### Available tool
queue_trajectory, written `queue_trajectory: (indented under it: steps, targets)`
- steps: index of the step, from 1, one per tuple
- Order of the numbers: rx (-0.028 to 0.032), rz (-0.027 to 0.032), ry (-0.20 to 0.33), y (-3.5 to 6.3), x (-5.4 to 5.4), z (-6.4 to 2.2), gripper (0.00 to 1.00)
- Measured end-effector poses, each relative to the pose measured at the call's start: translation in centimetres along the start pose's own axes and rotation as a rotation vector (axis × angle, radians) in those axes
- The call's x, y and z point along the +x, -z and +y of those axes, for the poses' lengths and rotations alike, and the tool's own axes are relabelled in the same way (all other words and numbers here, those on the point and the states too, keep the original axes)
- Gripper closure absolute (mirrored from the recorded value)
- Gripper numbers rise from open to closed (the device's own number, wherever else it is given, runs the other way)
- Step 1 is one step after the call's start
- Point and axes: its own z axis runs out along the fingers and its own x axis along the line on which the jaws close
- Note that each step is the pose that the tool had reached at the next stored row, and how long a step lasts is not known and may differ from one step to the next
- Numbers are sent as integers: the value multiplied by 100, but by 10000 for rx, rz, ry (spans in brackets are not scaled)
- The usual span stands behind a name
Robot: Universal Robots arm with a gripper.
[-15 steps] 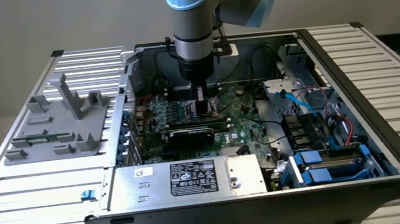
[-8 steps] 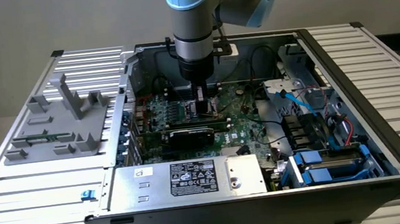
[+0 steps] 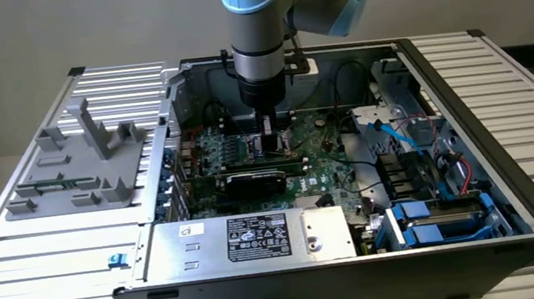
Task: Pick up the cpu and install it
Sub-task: 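Place the cpu into insertion slot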
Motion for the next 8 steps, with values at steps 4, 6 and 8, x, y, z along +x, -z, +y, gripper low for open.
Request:
queue_trajectory:
  steps: [4,6,8]
  targets:
    - [0,0,0,0,0,0,44]
    - [0,1,0,0,0,0,42]
    - [0,1,0,0,0,0,42]
